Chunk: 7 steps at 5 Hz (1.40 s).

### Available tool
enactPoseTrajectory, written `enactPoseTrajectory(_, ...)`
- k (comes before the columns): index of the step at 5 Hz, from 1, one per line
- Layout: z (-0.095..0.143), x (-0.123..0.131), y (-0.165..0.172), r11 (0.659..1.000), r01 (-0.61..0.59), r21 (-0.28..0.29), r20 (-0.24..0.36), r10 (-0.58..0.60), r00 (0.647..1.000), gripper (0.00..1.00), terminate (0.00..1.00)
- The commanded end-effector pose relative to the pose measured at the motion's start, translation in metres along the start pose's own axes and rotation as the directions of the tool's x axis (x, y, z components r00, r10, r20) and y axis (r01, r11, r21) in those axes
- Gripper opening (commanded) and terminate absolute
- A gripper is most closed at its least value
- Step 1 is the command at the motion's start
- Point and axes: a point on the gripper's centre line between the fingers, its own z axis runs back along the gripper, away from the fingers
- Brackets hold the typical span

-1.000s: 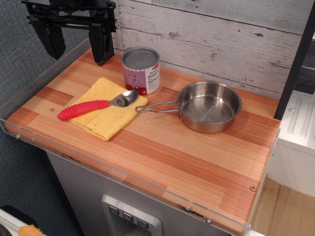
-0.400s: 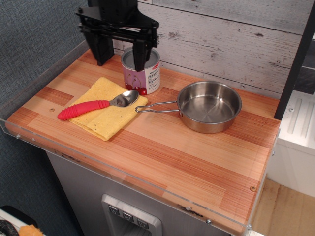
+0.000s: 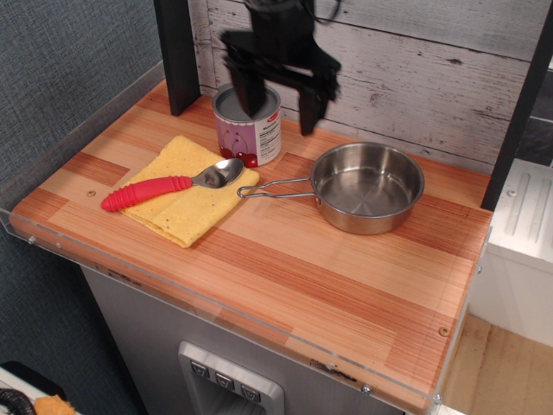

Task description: Move the silver pot on the far edge of the table.

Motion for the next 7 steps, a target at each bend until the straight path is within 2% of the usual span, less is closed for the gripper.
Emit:
enactPoseTrajectory(1, -0.026, 0.029, -0.021, 0.994, 0.106, -0.029, 0.043, -0.104, 0.994, 1.0, 0.0)
enactPoseTrajectory(2, -0.04, 0.03, -0.027, 0.989, 0.137, -0.053, 0.037, -0.135, 0.99, 1.0, 0.0)
enactPoseTrajectory(4, -0.06, 0.031, -0.033, 0.986, 0.162, -0.05, -0.007, -0.163, 0.987, 1.0, 0.0)
enactPoseTrajectory(5, -0.058, 0.029, -0.034, 0.982, 0.176, -0.063, -0.001, -0.176, 0.984, 0.0, 0.0)
enactPoseTrajectory(7, -0.049, 0.029, -0.03, 0.994, 0.103, -0.045, -0.043, -0.104, 0.994, 0.0, 0.0)
